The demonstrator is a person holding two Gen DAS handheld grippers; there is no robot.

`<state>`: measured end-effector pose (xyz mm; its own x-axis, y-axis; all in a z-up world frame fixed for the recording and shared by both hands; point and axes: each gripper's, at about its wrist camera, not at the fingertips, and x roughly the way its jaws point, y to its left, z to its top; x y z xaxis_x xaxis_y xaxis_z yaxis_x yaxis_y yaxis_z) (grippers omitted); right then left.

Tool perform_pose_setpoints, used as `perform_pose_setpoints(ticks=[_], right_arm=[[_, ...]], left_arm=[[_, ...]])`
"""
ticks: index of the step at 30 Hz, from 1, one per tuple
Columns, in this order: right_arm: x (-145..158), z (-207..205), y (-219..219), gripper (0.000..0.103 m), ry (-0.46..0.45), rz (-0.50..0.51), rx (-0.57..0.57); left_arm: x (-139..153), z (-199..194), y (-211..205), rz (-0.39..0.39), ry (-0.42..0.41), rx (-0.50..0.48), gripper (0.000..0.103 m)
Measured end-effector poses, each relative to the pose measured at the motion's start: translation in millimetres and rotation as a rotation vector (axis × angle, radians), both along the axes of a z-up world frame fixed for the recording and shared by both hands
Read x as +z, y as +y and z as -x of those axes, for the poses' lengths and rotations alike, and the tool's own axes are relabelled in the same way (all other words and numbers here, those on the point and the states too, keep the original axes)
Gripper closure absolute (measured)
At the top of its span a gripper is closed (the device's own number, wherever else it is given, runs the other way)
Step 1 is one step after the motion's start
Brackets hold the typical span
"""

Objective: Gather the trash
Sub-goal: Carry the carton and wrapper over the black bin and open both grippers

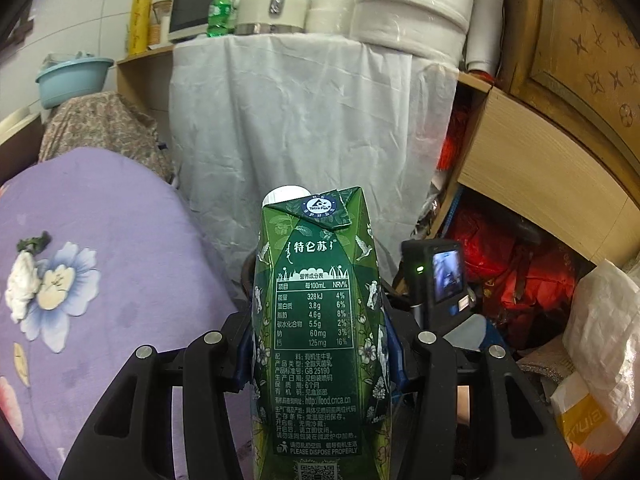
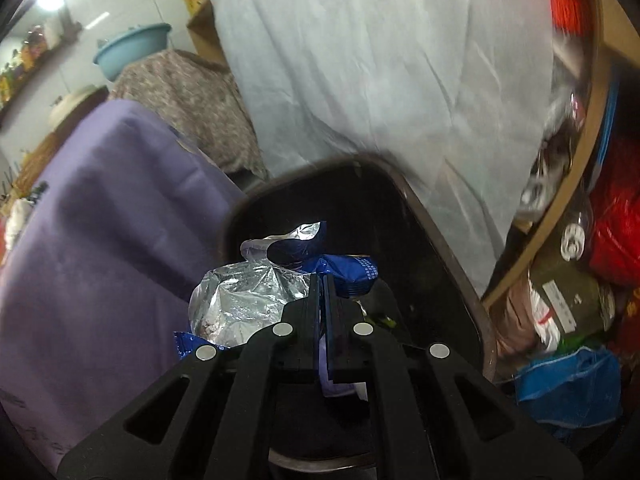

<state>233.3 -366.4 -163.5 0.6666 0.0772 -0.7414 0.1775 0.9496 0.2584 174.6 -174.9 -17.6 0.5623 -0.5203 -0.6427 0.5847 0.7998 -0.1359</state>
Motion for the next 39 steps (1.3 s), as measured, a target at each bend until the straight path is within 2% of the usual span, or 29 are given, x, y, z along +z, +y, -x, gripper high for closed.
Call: perform_pose_setpoints(ticks=[6, 7, 8, 10, 13, 14, 17, 22, 25, 27, 28, 29, 35, 39], right_arm=[[-29, -5, -6, 0.097, 0.051, 0.021, -0.035], [-32, -6, -5, 0.089, 0.058, 0.029, -0.040], [-34, -5, -6, 0.075, 0.060, 0.032, -0.044], [-34, 0, -7, 0.056, 0.041, 0.042, -0.061], [-28, 13, -15, 0.054, -0.004, 0.058, -0.102], [-26, 18, -17, 0.046, -0.018, 0.061, -0.116], [-18, 35, -25, 0.031, -0.062, 0.089, -0.178], [-9, 59, -41, 0.031, -0.102, 0.143, -0.263], [-7, 70, -48, 0.031, -0.107, 0.214, -0.316], [-7, 76, -54, 0.028, -0.105, 0.236, -0.351], [-8, 78, -58, 0.021, -0.100, 0.240, -0.373], [-9, 81, -62, 0.019, -0.095, 0.243, -0.396], [-16, 97, -88, 0.019, -0.082, 0.232, -0.485], [-19, 103, -96, 0.019, -0.092, 0.183, -0.502]], left_arm=[[-21, -12, -27, -0.022, 0.050, -0.022, 0.053], [-26, -13, -32, -0.026, 0.059, -0.025, 0.053], [-29, -15, -35, -0.029, 0.067, -0.029, 0.053], [-36, -18, -42, -0.030, 0.082, -0.037, 0.053], [-45, -24, -50, -0.025, 0.098, -0.043, 0.053], [-49, -26, -53, -0.027, 0.104, -0.049, 0.053], [-61, -32, -64, -0.039, 0.121, -0.066, 0.053], [-84, -42, -81, -0.050, 0.165, -0.090, 0.053], [-101, -48, -93, -0.070, 0.180, -0.097, 0.053], [-113, -54, -100, -0.082, 0.207, -0.096, 0.053], [-122, -58, -104, -0.091, 0.221, -0.093, 0.053], [-128, -60, -107, -0.103, 0.228, -0.092, 0.053], [-166, -78, -124, -0.163, 0.258, -0.077, 0.053], [-182, -85, -135, -0.194, 0.275, -0.079, 0.053]])
